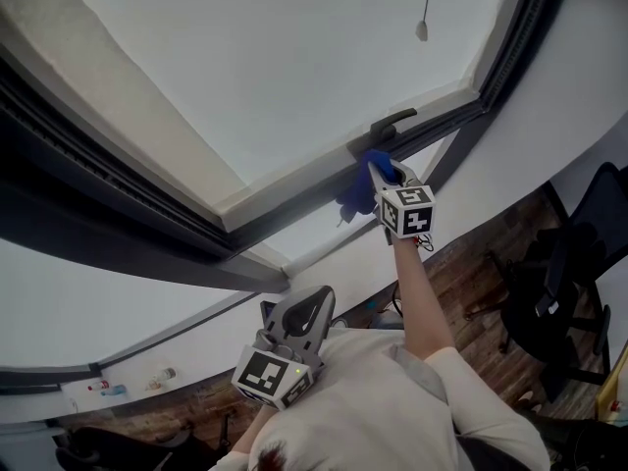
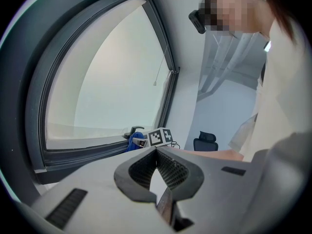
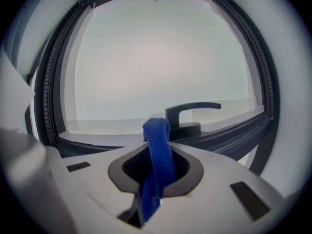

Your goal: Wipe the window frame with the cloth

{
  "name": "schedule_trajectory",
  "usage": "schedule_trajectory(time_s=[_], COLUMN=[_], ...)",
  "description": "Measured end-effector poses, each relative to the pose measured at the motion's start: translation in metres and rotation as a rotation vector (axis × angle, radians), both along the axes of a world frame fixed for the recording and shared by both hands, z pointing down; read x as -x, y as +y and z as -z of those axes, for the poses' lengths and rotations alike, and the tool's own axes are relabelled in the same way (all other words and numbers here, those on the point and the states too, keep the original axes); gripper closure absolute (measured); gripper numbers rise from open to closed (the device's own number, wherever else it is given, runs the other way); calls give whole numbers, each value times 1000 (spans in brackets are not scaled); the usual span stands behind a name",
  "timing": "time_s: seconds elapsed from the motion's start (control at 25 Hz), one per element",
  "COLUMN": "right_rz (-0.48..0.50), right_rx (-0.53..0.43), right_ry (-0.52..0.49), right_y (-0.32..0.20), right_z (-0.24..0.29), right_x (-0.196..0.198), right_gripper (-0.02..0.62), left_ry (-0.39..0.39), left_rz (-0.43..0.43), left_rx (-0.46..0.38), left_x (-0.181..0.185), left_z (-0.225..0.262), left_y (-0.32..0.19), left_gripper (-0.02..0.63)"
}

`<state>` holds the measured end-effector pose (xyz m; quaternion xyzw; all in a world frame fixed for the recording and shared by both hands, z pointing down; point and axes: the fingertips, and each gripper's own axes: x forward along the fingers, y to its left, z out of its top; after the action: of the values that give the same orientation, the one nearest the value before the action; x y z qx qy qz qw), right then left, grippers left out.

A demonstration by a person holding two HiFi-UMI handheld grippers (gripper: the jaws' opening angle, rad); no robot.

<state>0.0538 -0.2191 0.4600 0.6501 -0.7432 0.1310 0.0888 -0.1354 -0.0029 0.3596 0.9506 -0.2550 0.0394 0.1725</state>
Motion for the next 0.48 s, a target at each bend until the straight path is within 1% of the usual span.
schedule_trajectory(time_s=[0.12, 0.2, 0.48], right_rz=[19, 79, 415], right_rx=[-58, -74, -60], right_ry=[-20, -26, -13], right_y=[10, 16, 37], right_z=[17, 25, 21], right_x=[18, 49, 209], right_gripper=[546, 546, 546], left_ry=[-7, -2, -11], left_rz=[9, 21, 60], left_rx=[5, 8, 30], left_x=[9, 16, 50], left_z=[-1, 0, -6], left_y=[3, 3, 10], left_gripper=[597, 597, 597])
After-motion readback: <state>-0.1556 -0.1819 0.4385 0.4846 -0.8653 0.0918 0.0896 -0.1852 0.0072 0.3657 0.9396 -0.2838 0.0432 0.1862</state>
